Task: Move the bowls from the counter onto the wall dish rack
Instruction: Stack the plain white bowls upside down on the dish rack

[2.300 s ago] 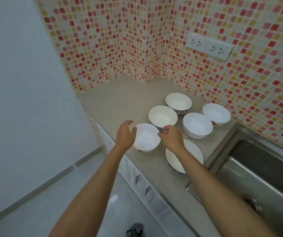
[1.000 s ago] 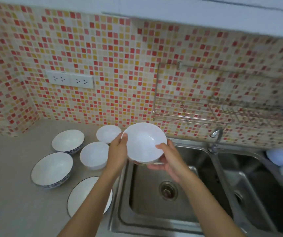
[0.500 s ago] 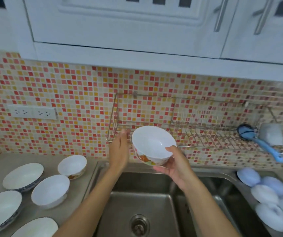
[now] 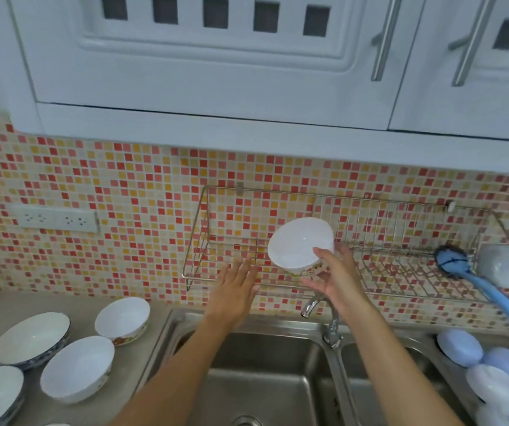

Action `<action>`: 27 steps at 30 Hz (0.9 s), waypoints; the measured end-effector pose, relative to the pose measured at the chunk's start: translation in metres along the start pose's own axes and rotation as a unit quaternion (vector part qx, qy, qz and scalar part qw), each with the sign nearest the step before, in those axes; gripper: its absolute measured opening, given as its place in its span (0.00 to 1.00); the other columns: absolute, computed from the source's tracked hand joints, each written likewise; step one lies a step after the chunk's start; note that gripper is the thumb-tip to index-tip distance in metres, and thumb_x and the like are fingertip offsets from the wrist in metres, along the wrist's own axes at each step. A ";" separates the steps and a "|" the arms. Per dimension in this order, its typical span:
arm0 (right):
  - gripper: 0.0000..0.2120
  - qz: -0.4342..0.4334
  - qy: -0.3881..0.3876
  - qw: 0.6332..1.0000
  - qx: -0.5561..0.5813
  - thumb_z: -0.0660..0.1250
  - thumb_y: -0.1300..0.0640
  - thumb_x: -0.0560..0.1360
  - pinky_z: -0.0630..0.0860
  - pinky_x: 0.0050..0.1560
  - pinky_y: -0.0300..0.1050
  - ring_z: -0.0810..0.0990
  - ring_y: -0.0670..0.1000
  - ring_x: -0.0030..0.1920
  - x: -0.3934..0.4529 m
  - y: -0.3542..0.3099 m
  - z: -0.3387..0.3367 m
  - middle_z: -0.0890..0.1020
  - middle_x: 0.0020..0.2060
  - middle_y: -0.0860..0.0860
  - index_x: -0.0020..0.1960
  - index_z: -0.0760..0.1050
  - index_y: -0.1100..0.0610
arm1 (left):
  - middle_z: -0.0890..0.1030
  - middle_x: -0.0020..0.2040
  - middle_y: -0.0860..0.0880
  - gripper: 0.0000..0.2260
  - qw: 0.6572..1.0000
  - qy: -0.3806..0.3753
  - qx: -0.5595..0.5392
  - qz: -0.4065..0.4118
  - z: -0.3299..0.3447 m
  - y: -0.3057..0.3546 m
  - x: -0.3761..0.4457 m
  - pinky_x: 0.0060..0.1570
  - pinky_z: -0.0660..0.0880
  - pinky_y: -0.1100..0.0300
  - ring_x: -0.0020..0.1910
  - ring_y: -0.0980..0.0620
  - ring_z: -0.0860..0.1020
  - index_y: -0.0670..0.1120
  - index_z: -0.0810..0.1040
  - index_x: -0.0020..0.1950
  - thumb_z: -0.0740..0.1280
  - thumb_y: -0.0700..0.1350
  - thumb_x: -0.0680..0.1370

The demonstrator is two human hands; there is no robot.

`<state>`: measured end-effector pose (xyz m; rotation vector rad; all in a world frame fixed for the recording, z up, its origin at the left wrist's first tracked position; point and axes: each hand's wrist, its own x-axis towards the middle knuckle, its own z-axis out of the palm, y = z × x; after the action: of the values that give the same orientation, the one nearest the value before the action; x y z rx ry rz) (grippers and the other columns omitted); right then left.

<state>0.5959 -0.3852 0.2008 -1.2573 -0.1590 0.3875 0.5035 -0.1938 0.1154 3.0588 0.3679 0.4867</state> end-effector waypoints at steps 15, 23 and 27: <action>0.46 -0.274 -0.006 0.709 -0.650 0.75 0.56 0.70 0.67 0.69 0.57 0.62 0.59 0.73 0.078 0.037 0.020 0.63 0.75 0.55 0.79 0.51 0.56 | 0.38 0.76 0.53 0.24 0.997 0.077 -0.033 0.001 0.015 -0.004 0.005 0.70 0.28 0.55 0.75 0.51 0.36 0.50 0.39 0.76 0.39 0.56 0.82; 0.46 -0.267 -0.070 0.540 -0.795 0.75 0.59 0.67 0.74 0.61 0.61 0.64 0.62 0.68 0.098 0.043 0.038 0.63 0.69 0.59 0.77 0.53 0.59 | 0.44 0.77 0.51 0.24 0.997 0.069 -0.021 -0.006 0.016 -0.003 0.005 0.71 0.33 0.54 0.77 0.51 0.42 0.48 0.44 0.77 0.40 0.55 0.82; 0.46 -0.242 -0.086 0.574 -0.778 0.76 0.59 0.66 0.74 0.61 0.62 0.62 0.61 0.70 0.101 0.046 0.036 0.62 0.69 0.59 0.76 0.55 0.55 | 0.47 0.78 0.51 0.24 0.998 0.068 -0.016 -0.009 0.018 -0.003 0.006 0.72 0.35 0.53 0.77 0.51 0.43 0.49 0.44 0.77 0.40 0.56 0.82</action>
<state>0.6683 -0.3036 0.1586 -2.8100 -1.2032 -0.2905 0.5137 -0.1894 0.0997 2.9978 0.3861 0.6942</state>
